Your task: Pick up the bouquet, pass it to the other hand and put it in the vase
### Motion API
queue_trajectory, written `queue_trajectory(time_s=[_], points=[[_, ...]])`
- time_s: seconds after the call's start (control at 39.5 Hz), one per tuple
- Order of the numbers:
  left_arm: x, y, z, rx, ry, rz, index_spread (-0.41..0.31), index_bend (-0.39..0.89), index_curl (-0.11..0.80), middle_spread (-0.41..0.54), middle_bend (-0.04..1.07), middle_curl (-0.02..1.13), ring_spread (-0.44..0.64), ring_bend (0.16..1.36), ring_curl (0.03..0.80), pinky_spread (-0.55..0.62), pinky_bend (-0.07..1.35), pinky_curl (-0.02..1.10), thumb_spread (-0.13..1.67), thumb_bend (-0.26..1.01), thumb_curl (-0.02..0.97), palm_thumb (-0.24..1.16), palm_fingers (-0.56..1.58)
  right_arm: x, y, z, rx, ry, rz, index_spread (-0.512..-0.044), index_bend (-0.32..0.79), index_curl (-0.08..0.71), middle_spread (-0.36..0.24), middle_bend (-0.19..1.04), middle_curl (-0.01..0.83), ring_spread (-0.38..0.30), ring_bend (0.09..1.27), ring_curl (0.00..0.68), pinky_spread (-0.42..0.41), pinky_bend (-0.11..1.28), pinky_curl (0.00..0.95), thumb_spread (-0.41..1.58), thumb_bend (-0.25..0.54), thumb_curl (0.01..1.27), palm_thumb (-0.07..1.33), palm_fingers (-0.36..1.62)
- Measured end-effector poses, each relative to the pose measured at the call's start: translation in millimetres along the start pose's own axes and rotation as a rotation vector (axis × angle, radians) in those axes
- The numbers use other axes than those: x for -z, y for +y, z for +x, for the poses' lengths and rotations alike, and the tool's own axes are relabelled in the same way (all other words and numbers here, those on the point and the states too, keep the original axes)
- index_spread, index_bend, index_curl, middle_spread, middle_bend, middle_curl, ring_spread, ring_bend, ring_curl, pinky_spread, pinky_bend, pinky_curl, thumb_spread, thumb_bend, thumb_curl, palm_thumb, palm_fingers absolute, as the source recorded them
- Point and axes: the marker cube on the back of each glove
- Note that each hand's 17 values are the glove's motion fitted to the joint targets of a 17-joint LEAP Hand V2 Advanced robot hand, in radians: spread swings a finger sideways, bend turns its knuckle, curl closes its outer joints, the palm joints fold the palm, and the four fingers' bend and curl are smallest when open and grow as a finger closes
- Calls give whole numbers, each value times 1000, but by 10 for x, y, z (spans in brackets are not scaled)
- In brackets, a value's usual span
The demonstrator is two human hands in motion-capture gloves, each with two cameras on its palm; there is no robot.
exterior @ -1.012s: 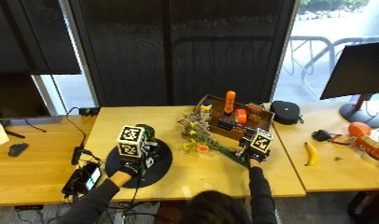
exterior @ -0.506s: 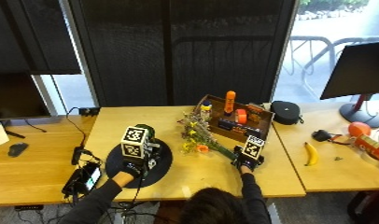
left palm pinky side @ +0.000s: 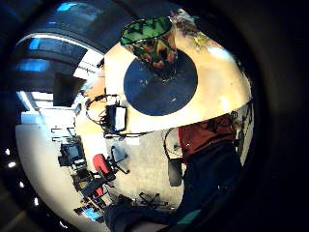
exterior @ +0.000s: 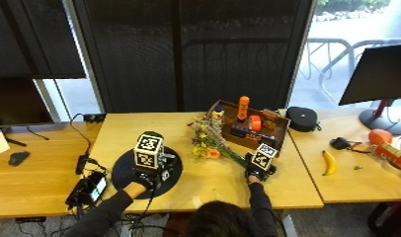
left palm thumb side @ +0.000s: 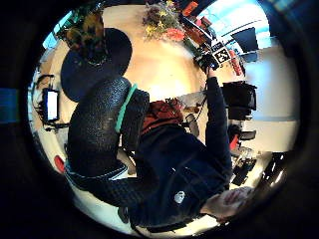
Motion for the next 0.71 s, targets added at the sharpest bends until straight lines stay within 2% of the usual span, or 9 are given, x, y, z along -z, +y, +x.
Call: queue_trajectory(time_s=[0.1, 0.13, 0.28, 0.38, 0.43, 0.53, 0.63, 0.71], points=[[-82, -79, -62, 13, 16, -30, -24, 126, 306, 132, 191, 371, 202, 519, 308, 297, 294, 356, 1227, -10, 270, 209, 267, -50, 12, 76, -23, -64, -35, -256, 299, 448, -193, 374, 529, -219, 496, 468, -206, 172, 316, 1113, 142, 407, 1060, 1185], [-101, -106, -83, 19, 23, -37, -18, 109, 299, 131, 187, 371, 203, 527, 310, 297, 302, 359, 1233, -9, 270, 213, 255, -64, 10, 107, -32, -79, -48, -258, 293, 452, -201, 406, 542, -224, 513, 476, -228, 204, 329, 1087, 116, 399, 1038, 1270], [-132, -216, -174, 54, 76, -71, -1, 105, 281, 139, 194, 377, 205, 545, 315, 298, 323, 366, 1241, -10, 268, 224, 235, -20, 10, 159, -32, -236, -84, -259, 341, 492, -210, 475, 581, -235, 540, 499, -273, 268, 366, 990, -3, 368, 935, 1342], [-99, -320, -212, 58, 139, -65, 4, 108, 271, 142, 196, 380, 206, 553, 317, 298, 334, 368, 1249, -9, 269, 236, 225, 203, 30, -18, 118, -493, -26, -257, 386, 521, -209, 509, 604, -234, 554, 511, -283, 299, 386, 939, -49, 353, 870, 1341], [-59, -356, -199, 52, 189, -64, 6, 112, 268, 147, 195, 382, 208, 557, 318, 298, 338, 369, 1251, -10, 269, 239, 222, 312, 54, -104, 169, -596, -1, -254, 406, 533, -208, 521, 613, -234, 563, 517, -288, 317, 397, 925, -48, 347, 851, 1341], [9, -433, -151, 37, 305, -60, 8, 112, 263, 151, 197, 385, 214, 559, 319, 301, 348, 371, 1254, -12, 268, 242, 213, 429, 66, -199, 183, -679, 52, -248, 437, 558, -200, 540, 629, -233, 587, 530, -293, 337, 410, 922, -39, 339, 824, 1325], [118, -536, -49, 13, 491, -45, 14, 125, 263, 173, 197, 390, 248, 529, 313, 313, 368, 379, 1252, -15, 267, 240, 165, 644, 181, -468, 349, -835, 124, -240, 459, 581, -197, 566, 646, -229, 607, 541, -293, 358, 422, 959, -19, 335, 836, 1316], [236, -617, 46, -17, 645, -47, 23, 117, 259, 205, 184, 389, 290, 520, 311, 335, 387, 384, 1228, -12, 275, 258, 100, 748, 281, -616, 353, -855, 131, -236, 465, 593, -196, 576, 656, -229, 624, 548, -290, 374, 431, 976, -11, 335, 857, 1305]])
